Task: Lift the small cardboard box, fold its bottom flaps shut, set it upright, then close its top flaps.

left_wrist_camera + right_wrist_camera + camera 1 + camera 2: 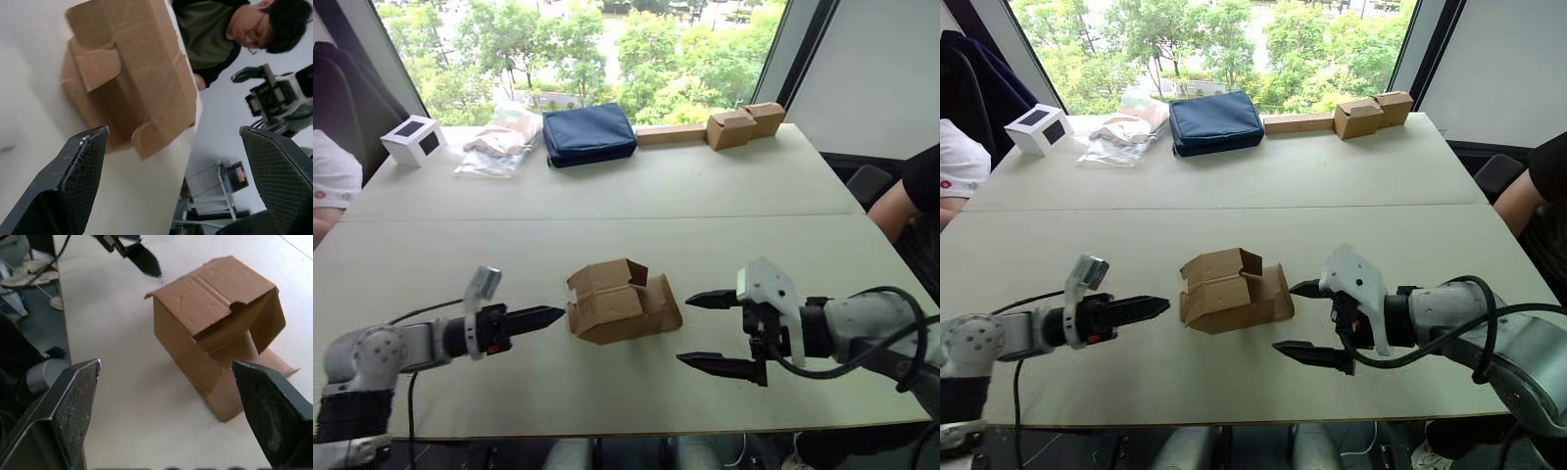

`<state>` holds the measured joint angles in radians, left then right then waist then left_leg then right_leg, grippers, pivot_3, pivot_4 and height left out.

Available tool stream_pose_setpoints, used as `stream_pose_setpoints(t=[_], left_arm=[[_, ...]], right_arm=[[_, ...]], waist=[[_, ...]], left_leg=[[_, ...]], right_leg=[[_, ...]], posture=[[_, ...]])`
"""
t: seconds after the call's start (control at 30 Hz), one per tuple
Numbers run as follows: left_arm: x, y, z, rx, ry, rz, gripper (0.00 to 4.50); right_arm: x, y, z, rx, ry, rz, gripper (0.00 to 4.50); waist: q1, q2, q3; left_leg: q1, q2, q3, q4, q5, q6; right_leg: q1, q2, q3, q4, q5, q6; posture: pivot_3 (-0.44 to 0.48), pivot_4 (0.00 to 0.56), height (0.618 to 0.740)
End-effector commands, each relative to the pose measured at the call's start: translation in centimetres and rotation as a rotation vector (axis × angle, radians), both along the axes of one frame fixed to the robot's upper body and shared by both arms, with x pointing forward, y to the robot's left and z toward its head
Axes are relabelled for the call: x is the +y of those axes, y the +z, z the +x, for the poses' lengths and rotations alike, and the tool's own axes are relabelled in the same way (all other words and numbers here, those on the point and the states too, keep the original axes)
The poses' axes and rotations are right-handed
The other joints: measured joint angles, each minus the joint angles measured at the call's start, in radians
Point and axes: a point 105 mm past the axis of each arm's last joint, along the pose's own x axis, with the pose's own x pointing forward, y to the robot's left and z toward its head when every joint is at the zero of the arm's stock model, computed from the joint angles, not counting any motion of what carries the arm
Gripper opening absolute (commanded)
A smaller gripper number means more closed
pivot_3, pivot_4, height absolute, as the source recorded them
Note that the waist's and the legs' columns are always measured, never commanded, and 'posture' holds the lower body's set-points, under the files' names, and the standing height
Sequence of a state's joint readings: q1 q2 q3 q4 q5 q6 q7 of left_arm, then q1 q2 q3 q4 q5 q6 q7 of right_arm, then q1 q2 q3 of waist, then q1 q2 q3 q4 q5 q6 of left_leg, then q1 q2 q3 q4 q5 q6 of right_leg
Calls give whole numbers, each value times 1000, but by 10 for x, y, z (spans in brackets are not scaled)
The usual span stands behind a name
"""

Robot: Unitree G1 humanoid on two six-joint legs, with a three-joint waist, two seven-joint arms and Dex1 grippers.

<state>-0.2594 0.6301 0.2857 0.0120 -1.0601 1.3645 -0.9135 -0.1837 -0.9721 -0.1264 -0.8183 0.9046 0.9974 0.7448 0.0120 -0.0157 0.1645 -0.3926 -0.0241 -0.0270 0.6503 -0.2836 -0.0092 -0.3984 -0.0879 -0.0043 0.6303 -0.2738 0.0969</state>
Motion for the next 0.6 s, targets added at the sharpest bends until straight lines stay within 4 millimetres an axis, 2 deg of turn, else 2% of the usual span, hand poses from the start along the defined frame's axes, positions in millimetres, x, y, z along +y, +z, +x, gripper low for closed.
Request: stream_pose_setpoints(t=[0.03, 0.3, 0.6], left_arm=[[-9, 8, 8, 10, -13, -53, 4411], [-22, 6, 13, 57, -62, -51, 4411], [-20, 4, 6, 60, -64, -35, 4411]], right_arm=[[1, 1, -4, -40, -9, -26, 4500], [-1, 0, -4, -48, -48, -20, 4500], [-4, -1, -3, -47, -68, -4, 4500]], waist=[[-2, 0, 0], [0, 0, 0], [-1, 0, 0]], left_leg=[[0, 0, 0, 0, 0, 0], [0, 0, 0, 0, 0, 0], [0, 0, 0, 0, 0, 0]], right_leg=[[0, 0, 0, 0, 0, 0], [0, 1, 0, 1, 0, 1], [0, 1, 0, 1, 0, 1]], posture=[[0, 150, 737], [0, 150, 737], [0, 150, 737]])
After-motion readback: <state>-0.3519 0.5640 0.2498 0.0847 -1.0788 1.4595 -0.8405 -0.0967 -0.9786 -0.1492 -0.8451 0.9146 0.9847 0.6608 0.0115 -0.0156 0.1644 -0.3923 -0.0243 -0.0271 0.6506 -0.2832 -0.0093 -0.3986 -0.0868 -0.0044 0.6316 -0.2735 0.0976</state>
